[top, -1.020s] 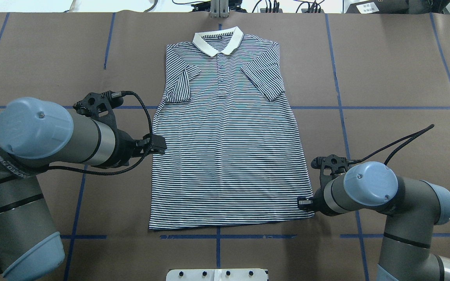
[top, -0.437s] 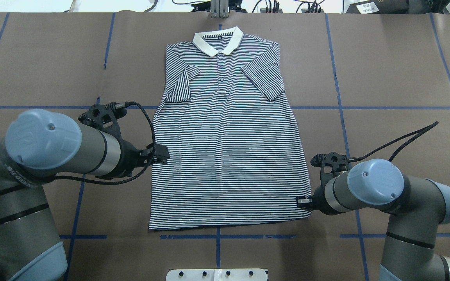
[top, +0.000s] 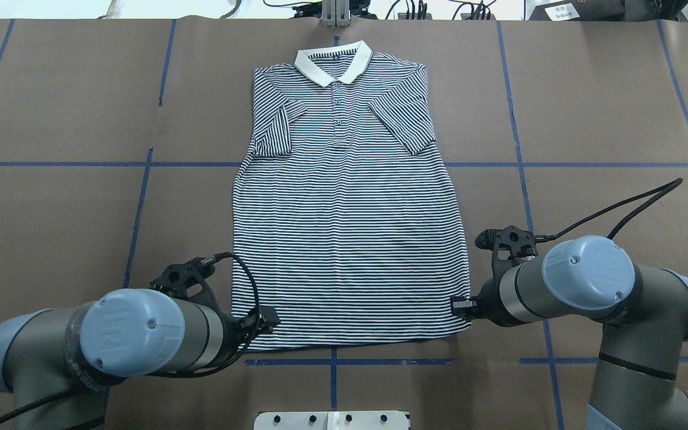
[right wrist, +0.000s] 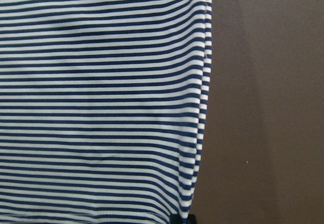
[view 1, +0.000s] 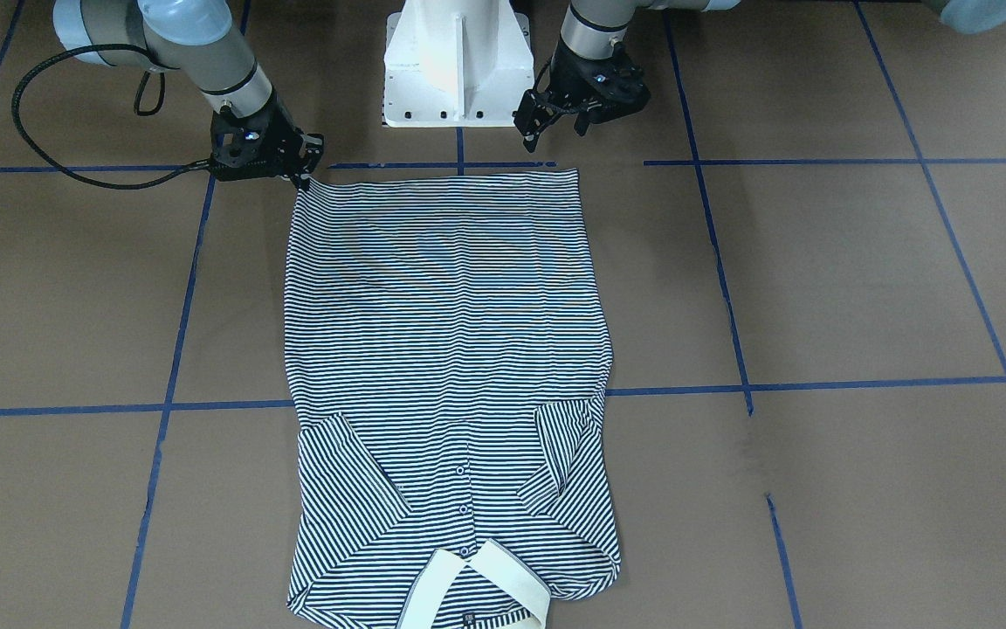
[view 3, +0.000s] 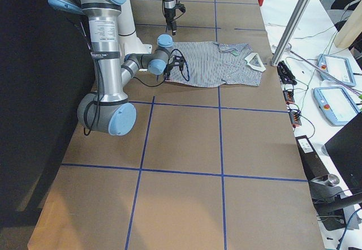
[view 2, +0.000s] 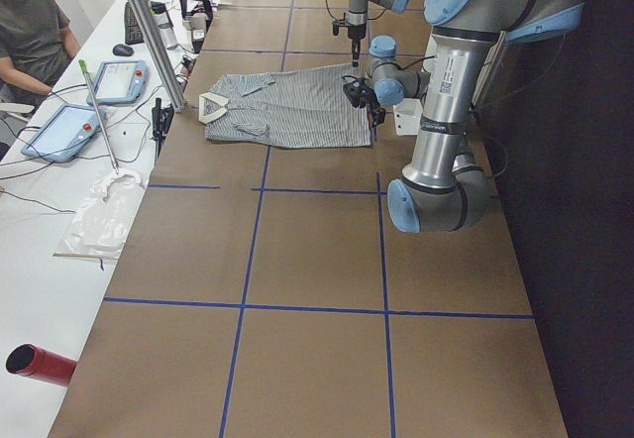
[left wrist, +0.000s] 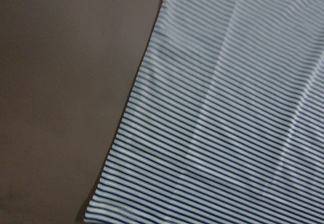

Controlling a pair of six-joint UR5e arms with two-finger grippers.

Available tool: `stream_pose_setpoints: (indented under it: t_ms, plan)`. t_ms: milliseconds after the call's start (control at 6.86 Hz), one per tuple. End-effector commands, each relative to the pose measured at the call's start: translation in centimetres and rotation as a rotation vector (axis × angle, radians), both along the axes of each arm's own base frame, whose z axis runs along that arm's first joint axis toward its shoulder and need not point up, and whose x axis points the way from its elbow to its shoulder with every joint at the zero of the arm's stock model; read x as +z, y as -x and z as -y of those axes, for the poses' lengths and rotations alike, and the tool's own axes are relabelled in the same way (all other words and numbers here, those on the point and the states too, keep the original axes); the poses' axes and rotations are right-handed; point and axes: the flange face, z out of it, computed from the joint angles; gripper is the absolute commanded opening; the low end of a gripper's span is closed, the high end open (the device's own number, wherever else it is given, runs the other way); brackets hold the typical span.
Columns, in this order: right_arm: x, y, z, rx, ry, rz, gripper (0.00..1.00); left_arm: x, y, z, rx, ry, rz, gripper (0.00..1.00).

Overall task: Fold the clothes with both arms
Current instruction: 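Grasp the hem corners nearest the robot with both grippers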

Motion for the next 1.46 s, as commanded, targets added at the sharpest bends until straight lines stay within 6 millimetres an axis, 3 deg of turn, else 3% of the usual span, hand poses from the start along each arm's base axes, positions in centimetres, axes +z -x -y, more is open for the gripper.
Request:
stream_pose_setpoints:
  t_ms: [0,291,874,1020,1166,1311]
  plan:
    - [-0.2,-0.2,0.3,0.007,-0.002,0.005,0.00,3.2,-2.7,-0.7,-0.028,0.009,0.105,0.97]
    - [-0.3,-0.2,0.3,0.008,-0.004,0.008,0.00,5.2,-4.3,-0.2,-0.033,0.014,0.152,0.94]
    - [-0.6,-0.6,0.6,0.011,-0.003,0.015,0.00,6.0,-4.8,0.1,-0.046,0.011,0.174,0.82]
    - [-0.5,-0.7,0.7,0.013,0.000,0.014,0.00,5.9,-4.7,0.3,-0.049,0.011,0.172,0.74]
    - [-0.6,-1.0,1.0,0.014,0.005,0.018,0.00,5.9,-4.7,0.4,-0.062,0.019,0.173,0.55]
    - [-0.9,-1.3,1.1,0.014,0.006,0.025,0.00,5.4,-4.7,0.7,-0.079,0.012,0.165,0.29]
